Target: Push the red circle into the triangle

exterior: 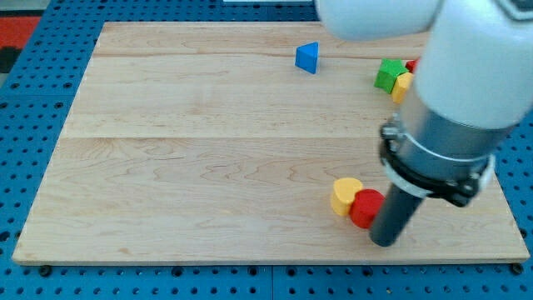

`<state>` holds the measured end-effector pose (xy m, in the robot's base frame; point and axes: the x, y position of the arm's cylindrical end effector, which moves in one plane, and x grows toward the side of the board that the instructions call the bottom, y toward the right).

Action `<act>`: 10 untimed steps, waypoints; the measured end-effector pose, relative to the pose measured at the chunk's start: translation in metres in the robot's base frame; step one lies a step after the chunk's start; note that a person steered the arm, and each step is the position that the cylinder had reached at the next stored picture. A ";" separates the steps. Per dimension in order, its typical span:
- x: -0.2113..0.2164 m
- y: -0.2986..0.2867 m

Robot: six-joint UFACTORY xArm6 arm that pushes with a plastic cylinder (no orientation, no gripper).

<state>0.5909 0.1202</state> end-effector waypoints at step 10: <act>-0.172 -0.088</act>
<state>0.4194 0.0319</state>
